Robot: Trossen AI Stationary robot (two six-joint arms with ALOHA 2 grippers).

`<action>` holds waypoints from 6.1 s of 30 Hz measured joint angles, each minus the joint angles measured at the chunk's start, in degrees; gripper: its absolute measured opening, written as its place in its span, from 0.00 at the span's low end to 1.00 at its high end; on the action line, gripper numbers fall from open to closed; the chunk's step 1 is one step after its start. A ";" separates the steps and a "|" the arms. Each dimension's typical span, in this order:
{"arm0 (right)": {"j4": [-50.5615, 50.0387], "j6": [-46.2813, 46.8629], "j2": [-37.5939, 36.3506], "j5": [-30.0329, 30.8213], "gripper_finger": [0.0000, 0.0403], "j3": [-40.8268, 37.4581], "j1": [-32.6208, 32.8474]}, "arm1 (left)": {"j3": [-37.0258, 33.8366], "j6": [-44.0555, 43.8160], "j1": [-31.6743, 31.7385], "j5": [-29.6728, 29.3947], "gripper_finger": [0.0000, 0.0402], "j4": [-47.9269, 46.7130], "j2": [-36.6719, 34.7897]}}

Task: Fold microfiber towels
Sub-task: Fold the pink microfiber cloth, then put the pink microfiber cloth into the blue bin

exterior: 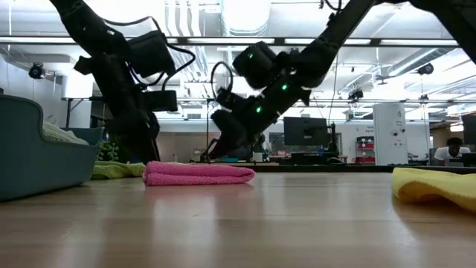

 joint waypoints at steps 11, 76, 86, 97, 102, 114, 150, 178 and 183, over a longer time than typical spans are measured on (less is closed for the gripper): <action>-6.14 0.70 2.85 3.97 0.02 1.53 -1.19 | 0.33 0.46 0.07 -1.59 0.39 1.81 3.90; 5.38 40.56 1.73 -19.69 0.64 -5.78 -1.87 | 0.50 1.36 -1.64 7.07 0.39 1.08 3.67; 5.28 38.04 1.45 -20.38 0.34 -5.29 -1.74 | 0.33 1.51 -1.64 6.89 0.39 2.54 3.73; -3.05 33.92 -4.55 -15.08 0.04 -7.34 -1.00 | 1.78 0.01 -1.53 5.41 0.39 2.71 2.64; -5.47 35.35 -8.31 -8.06 0.04 -10.89 1.07 | 1.95 -2.03 -0.92 5.35 0.39 4.85 1.36; -4.78 48.96 -20.44 9.79 0.03 -25.48 8.72 | 1.57 -29.85 1.27 13.03 0.45 22.74 3.52; -1.85 46.38 -21.46 13.59 0.03 -26.58 10.76 | 9.62 -38.75 1.31 8.00 0.45 32.96 23.22; -1.81 38.55 -21.66 11.56 0.03 -17.99 14.38 | 8.54 -34.89 -4.81 2.74 0.00 11.68 1.53; -2.56 34.81 -21.66 10.30 0.03 -13.69 15.28 | 8.57 -39.45 -8.11 1.93 0.00 4.60 -5.10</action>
